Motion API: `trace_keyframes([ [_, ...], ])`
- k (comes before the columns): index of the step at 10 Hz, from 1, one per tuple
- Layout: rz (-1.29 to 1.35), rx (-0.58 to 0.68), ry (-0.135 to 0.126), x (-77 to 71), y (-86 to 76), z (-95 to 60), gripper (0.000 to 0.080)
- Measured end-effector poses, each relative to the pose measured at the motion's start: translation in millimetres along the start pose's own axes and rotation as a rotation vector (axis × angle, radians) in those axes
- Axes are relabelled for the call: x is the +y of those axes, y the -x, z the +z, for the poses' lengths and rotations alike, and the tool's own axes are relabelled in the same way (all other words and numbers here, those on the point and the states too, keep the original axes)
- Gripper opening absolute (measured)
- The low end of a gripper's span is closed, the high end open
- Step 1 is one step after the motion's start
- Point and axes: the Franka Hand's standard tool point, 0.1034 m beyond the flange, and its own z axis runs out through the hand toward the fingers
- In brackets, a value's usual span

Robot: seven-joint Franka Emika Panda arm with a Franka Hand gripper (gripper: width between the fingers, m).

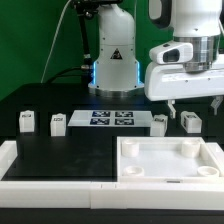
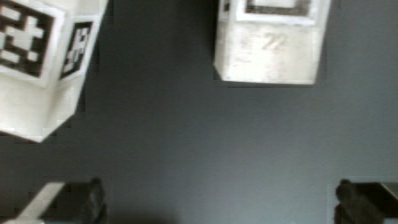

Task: Assemble one leg

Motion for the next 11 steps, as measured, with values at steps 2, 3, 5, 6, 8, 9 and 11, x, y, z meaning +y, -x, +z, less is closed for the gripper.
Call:
trace_keyframes([
  [2,-0.004,-0.063,0.009,1.6,3.3,0.4,0.0649],
  [3,-0.015,-0.186,0.021,6.0,6.5,-0.1,0.0649],
  [5,-0.009,-0.358,0.031,4.3,7.3,4.4,0.0649],
  [6,-0.018,-0.463,0.038,-0.7,14.6,4.4,0.0649],
  [8,-0.005,-0.666,0.048,-5.6,30.3,1.8,0.0649],
  [9,-0.006,-0.763,0.051,-6.7,32.7,3.2,0.0649],
  [11,-0.002,-0.921,0.054,-6.0,47.9,4.5,0.0649],
])
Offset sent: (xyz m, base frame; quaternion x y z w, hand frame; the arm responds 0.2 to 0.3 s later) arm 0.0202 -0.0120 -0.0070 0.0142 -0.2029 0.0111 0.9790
